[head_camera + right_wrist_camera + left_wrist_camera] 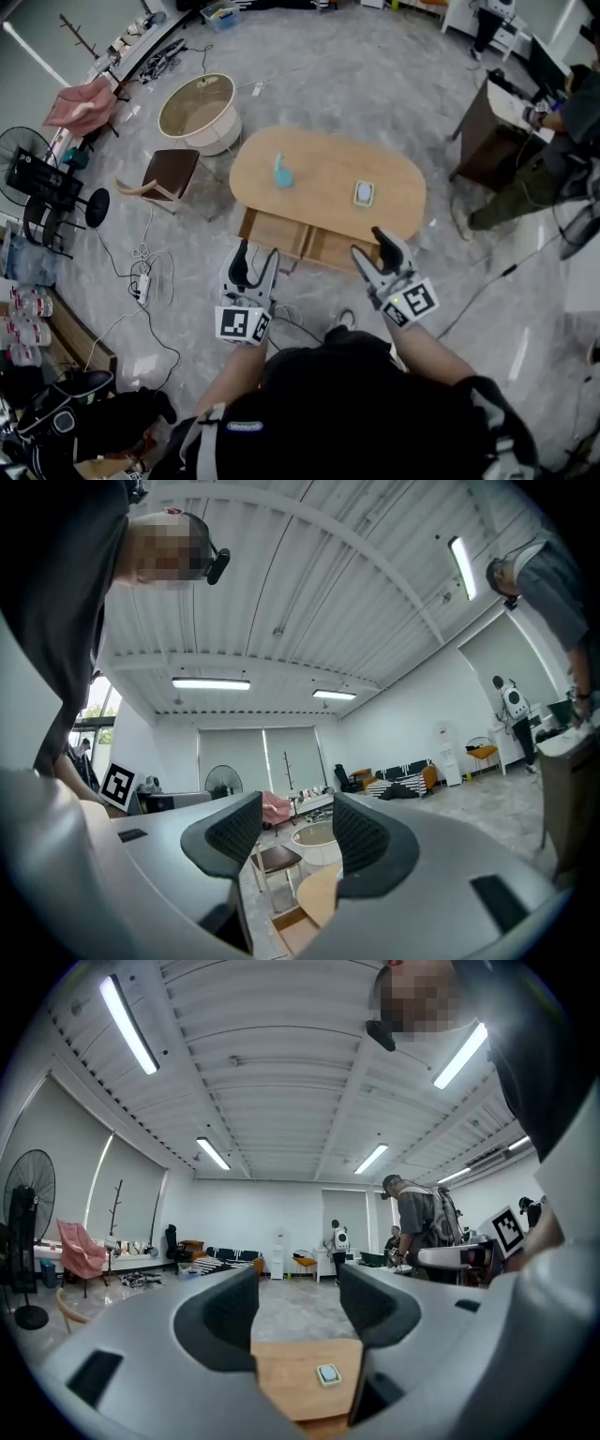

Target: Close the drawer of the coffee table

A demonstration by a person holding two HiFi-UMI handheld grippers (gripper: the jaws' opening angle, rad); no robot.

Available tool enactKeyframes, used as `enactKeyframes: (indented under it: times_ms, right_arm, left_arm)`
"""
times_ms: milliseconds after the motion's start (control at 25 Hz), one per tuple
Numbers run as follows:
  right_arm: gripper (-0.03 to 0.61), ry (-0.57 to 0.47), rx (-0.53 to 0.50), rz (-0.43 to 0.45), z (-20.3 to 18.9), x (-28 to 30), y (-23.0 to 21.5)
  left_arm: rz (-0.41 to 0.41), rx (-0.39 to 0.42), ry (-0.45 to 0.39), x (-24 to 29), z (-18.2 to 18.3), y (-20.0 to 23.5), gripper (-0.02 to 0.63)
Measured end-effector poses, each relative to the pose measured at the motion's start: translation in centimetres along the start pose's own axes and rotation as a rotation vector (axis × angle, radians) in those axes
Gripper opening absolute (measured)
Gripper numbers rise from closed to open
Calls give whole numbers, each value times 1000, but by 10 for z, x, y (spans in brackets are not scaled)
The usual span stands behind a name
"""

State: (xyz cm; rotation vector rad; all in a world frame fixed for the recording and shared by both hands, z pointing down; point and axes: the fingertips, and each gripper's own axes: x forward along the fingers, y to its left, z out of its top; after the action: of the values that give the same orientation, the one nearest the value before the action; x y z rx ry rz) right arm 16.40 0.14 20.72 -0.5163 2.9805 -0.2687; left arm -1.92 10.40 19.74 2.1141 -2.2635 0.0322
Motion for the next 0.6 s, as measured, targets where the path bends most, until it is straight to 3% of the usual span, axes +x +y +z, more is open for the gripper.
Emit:
enactKeyframes:
  times_ms: [360, 600]
  right_arm:
    - [210, 27, -18, -74, -19, 5, -26]
    - [210, 46, -42, -177, -40, 7, -29]
  left_arm:
    - [-78, 4, 20, 44, -16, -4, 255]
    - [-185, -11, 30, 60, -39, 6, 255]
